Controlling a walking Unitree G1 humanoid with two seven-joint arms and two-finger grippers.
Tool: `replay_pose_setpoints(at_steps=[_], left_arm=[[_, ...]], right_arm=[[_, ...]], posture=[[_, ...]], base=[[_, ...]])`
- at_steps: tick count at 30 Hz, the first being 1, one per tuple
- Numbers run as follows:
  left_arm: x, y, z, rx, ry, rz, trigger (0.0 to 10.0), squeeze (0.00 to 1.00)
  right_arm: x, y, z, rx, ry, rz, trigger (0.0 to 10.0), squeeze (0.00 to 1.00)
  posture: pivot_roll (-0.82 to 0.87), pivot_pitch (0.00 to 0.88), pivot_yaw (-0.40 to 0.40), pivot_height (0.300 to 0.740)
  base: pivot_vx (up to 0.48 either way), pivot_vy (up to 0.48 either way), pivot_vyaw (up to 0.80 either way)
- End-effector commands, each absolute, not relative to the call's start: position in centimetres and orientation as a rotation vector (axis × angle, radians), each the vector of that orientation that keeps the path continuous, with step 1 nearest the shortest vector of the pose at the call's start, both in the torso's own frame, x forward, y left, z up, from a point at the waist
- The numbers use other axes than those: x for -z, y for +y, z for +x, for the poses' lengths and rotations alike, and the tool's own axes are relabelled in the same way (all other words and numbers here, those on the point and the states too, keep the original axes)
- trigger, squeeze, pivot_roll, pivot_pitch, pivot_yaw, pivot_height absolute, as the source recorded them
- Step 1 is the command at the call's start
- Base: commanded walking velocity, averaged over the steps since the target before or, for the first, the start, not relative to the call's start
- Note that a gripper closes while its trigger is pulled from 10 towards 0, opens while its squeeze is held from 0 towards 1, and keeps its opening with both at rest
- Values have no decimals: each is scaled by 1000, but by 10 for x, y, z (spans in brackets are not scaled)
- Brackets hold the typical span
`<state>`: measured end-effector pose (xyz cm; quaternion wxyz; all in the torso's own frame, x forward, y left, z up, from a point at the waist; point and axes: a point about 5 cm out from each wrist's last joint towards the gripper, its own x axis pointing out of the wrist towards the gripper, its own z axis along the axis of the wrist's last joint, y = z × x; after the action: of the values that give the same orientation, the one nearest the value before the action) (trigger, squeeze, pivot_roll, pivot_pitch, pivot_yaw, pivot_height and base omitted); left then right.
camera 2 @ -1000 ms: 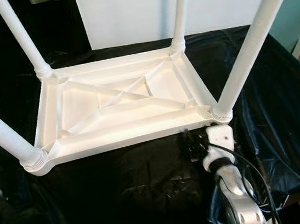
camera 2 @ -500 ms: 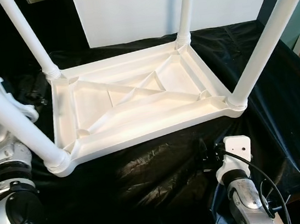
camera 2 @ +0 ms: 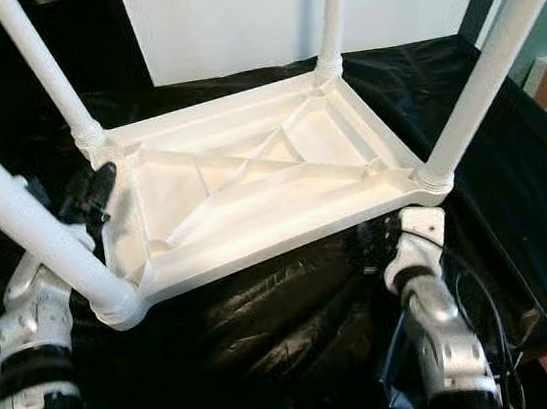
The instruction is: Building children table
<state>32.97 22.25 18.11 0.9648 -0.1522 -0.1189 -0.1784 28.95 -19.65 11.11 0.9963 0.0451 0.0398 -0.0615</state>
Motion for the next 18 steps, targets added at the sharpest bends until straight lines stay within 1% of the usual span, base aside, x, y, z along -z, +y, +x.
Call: replay_pose_setpoints(at_steps=[1, 2, 4, 5, 6, 7, 8, 10, 12, 13, 14, 15, 17, 18], left_arm=[[-187, 189, 310, 857, -309, -284, 10000, 0], [-187, 189, 310, 857, -309, -284, 10000, 0], [-190, 177, 296, 890, -330, -318, 10000, 0], [-190, 177, 296, 890, -330, -318, 10000, 0], [-193, 172, 291, 900, -343, -335, 10000, 0], [-201, 157, 279, 954, -378, -374, 10000, 0], [-201, 157, 279, 954, -378, -374, 10000, 0], [-206, 147, 272, 986, -388, -399, 10000, 0], [-208, 141, 270, 1001, -378, -412, 10000, 0], [-206, 131, 265, 1031, -356, -423, 10000, 0], [-206, 131, 265, 1031, -356, -423, 10000, 0], [-204, 115, 255, 1080, -328, -439, 10000, 0], [-204, 112, 253, 1089, -323, -442, 10000, 0], [-204, 105, 249, 1105, -316, -459, 10000, 0]], right_arm=[[-102, -202, 292, 145, 134, 98, 10000, 0], [-102, -202, 292, 145, 134, 98, 10000, 0], [-101, -199, 300, 125, 144, 99, 10000, 0], [-101, -199, 300, 125, 144, 99, 10000, 0], [-100, -197, 303, 116, 150, 107, 10000, 0], [-100, -194, 311, 100, 154, 120, 10000, 0], [-100, -194, 311, 100, 154, 120, 10000, 0], [-102, -191, 316, 83, 149, 128, 10000, 0], [-103, -188, 320, 63, 142, 128, 10000, 0], [-105, -184, 326, 44, 135, 126, 10000, 0], [-105, -184, 326, 44, 135, 126, 10000, 0], [-108, -178, 334, 14, 128, 130, 10000, 0], [-108, -177, 336, 10, 128, 132, 10000, 0], [-111, -172, 342, -7, 120, 139, 10000, 0]], posture=[[-78, 97, -80, 740], [-78, 97, -80, 740], [-65, 97, -83, 740], [-65, 97, -83, 740], [-65, 97, -83, 740], [-54, 97, -83, 740], [-54, 97, -83, 740], [-42, 95, -84, 740], [-39, 97, -82, 740], [-30, 95, -74, 740], [-30, 95, -74, 740], [-30, 95, -74, 740], [-30, 95, -74, 740], [-5, 94, -72, 740]], base=[[0, 0, 0], [0, 0, 0], [0, 0, 0], [0, 0, 0], [0, 0, 0], [0, 0, 0], [0, 0, 0], [0, 0, 0], [0, 0, 0], [0, 0, 0], [0, 0, 0], [0, 0, 0], [0, 0, 0], [0, 0, 0]])
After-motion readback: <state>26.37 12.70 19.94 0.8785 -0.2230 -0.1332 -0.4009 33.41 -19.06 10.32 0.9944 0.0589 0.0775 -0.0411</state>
